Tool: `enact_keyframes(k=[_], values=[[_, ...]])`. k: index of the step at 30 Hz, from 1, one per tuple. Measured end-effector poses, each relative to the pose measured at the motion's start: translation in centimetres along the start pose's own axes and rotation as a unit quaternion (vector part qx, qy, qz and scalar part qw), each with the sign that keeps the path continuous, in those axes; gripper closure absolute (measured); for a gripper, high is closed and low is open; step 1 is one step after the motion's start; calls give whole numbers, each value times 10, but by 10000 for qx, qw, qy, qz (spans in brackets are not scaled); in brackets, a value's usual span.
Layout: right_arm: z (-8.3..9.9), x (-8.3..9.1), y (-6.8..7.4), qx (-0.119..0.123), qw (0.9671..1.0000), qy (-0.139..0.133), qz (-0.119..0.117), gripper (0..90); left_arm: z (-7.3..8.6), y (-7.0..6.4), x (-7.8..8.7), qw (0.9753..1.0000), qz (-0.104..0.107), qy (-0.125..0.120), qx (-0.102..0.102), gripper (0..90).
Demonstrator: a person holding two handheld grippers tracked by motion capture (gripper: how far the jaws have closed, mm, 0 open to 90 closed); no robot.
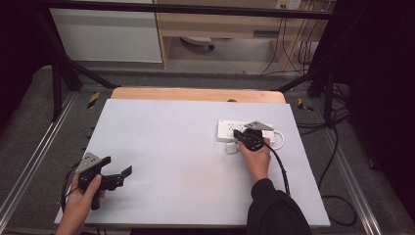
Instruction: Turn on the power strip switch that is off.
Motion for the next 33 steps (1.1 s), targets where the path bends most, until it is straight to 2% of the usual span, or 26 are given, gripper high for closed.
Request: enact_keyframes(k=[4, 8, 13, 16, 19, 23, 27, 33], values=[[-2, 2, 0, 20, 10000, -9, -22, 900, 0, 1, 0, 10000, -12, -11, 8, 59], [-13, 9, -2, 50, 9999, -131, -4, 900, 1, 0, 0, 10000, -3, 21, 4, 59], [-19, 17, -8, 18, 9999, -94, 63, 885, 1, 0, 0, 10000, -26, 23, -12, 59], [-23, 23, -10, -15, 10000, -69, -23, 818, 1, 0, -2, 10000, -3, 51, 2, 59], [-27, 26, -13, -64, 10000, -62, -38, 705, 2, 0, -3, 10000, 2, 90, -13, 59], [-33, 31, -15, -64, 10000, -43, 40, 544, 3, 0, -2, 10000, -16, 91, 9, 59], [-37, 33, -19, -165, 9998, 8, 140, 385, 3, 0, -2, 10000, -25, 91, 9, 59], [-40, 34, -22, -194, 9995, 71, 221, 243, 3, 1, -2, 10000, -33, 93, 5, 59]])
Point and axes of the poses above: each handheld gripper's, and its own axes: x roughly backward along the jaws, z roughly out of its underside, y roughly to its left, the point moved 8 cm from there along -x, roughly forward along the jaws, and after that the axes turned 6 degrees about y, right-handed, at the moved point
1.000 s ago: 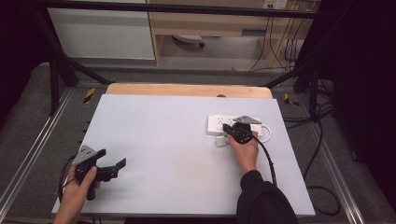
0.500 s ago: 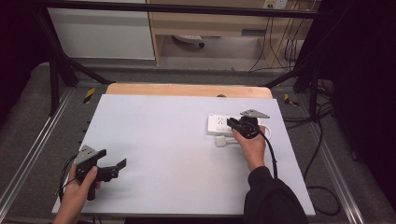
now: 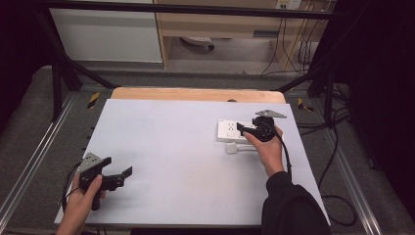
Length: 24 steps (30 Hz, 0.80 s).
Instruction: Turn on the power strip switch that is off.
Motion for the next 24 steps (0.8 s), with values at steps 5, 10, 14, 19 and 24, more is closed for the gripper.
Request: enact_keyframes(k=[5, 10, 14, 19, 24], values=[[-1, 1, -3, -70, 10000, 44, 28, 124, 1, 0, 0, 10000, 4, 27, -7, 59], [-1, 4, -6, -94, 9999, 53, 76, 54, 1, 0, 0, 10000, 13, 21, 11, 59], [-3, 10, -8, -58, 10000, 14, 54, 50, 1, 0, 0, 10000, 13, 29, 2, 59], [-6, 19, -8, -33, 10000, -56, 17, 56, 1, 0, 0, 10000, 8, 25, -3, 59], [-10, 29, -8, -16, 9998, -160, -69, 58, 2, 0, -1, 10000, 11, 46, -8, 59]])
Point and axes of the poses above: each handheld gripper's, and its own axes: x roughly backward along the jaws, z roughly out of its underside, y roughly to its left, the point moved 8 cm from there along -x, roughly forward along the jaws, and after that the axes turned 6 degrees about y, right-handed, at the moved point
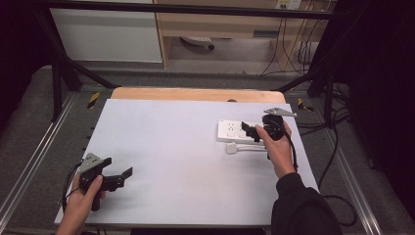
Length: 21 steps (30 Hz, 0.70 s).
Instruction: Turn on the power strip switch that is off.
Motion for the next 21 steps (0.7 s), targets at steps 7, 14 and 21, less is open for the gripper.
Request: enact_keyframes(k=[7, 14, 21], values=[[-5, 14, -3, -93, 9998, -163, -67, 62, 0, 0, 0, 10000, 2, 7, -2, 59], [-9, 27, -5, -72, 9995, -278, -103, 66, 1, 0, 0, 10000, 0, 20, -3, 59], [-12, 40, -9, -144, 9986, -507, -103, 65, 1, 0, -1, 10000, 1, 33, -4, 59]])
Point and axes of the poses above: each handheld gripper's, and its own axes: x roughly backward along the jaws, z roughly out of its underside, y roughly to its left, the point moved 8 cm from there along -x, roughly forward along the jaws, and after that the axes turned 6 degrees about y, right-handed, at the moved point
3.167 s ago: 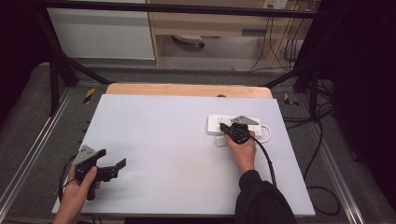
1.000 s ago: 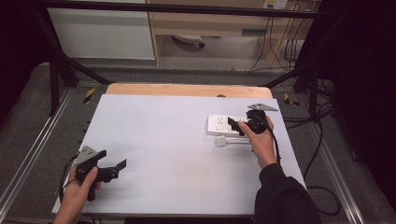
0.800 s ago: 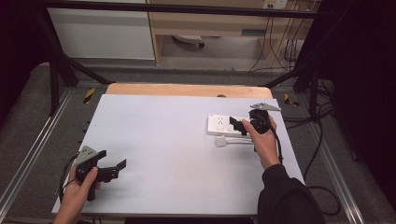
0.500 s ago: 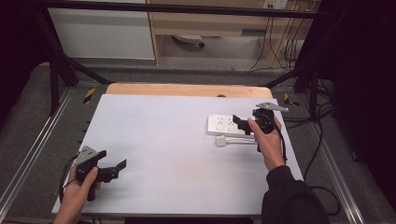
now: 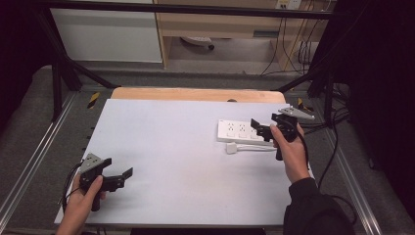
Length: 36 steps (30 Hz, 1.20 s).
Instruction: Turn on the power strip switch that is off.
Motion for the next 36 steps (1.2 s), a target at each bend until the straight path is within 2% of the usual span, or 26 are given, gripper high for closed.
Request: enact_keyframes(k=[9, 18, 27, 36], values=[[-2, 20, -6, 54, 9999, -143, 17, 65, 1, 0, 0, 10000, 3, 29, -2, 59], [8, 41, -13, 111, 9996, -236, 63, 65, 1, 0, 0, 10000, 0, 19, 8, 59], [28, 60, -15, 140, 9995, -288, 76, 65, 1, 0, 0, 10000, -13, 22, 8, 59], [59, 68, -17, 178, 9997, -138, 104, 62, 1, 0, 1, 10000, -9, 18, 9, 59]])
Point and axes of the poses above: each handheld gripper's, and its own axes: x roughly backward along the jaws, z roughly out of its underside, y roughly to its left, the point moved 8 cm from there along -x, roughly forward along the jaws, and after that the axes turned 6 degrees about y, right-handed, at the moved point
